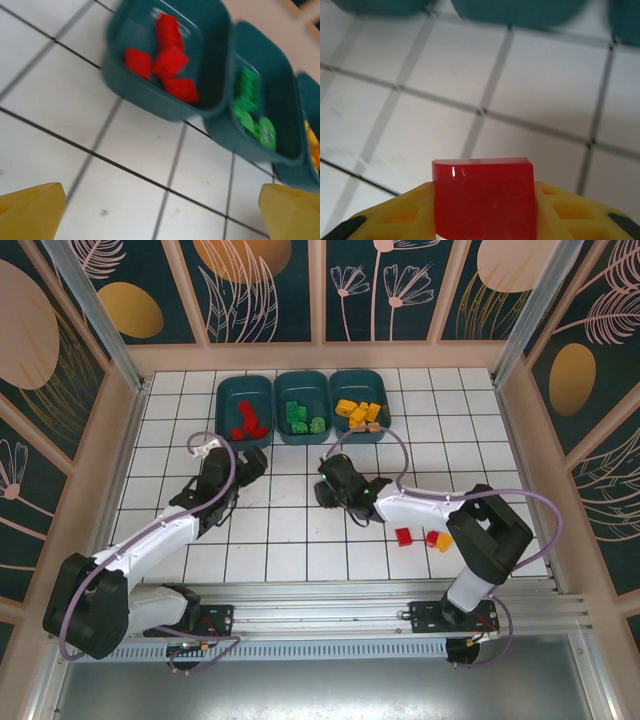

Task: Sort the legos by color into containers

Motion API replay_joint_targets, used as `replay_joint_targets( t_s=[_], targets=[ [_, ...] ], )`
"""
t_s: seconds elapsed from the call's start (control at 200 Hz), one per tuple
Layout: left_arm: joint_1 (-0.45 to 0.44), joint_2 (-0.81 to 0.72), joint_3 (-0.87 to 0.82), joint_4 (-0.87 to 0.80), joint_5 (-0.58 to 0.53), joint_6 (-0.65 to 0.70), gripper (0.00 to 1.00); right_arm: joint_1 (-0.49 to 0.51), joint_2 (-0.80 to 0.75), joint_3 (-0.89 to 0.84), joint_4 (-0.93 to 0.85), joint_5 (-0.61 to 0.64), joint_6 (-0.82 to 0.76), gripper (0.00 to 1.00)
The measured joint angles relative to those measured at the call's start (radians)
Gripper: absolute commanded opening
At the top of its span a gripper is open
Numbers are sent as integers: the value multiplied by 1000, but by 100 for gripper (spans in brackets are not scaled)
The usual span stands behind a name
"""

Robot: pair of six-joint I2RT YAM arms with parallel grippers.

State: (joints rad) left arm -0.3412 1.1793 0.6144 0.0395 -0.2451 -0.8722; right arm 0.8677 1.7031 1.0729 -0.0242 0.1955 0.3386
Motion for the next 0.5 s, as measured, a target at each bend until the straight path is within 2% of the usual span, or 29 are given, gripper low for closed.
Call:
replay_joint_targets(
  t_s=[0.1, 0.16, 0.305, 0.5],
  targets=[
    [126, -54, -56, -27, 22, -32, 99, 0, 117, 190, 36, -32, -27, 33],
    [166, -88, -80, -66, 29, -43, 98, 0, 208, 317, 54, -56, -50, 34],
    [204, -187, -110, -156, 50, -51, 99, 0, 410, 565, 65, -103, -108, 35],
    [229, -310, -128, -246, 54, -51, 99, -16, 602, 790, 44, -152, -158, 35]
  ],
)
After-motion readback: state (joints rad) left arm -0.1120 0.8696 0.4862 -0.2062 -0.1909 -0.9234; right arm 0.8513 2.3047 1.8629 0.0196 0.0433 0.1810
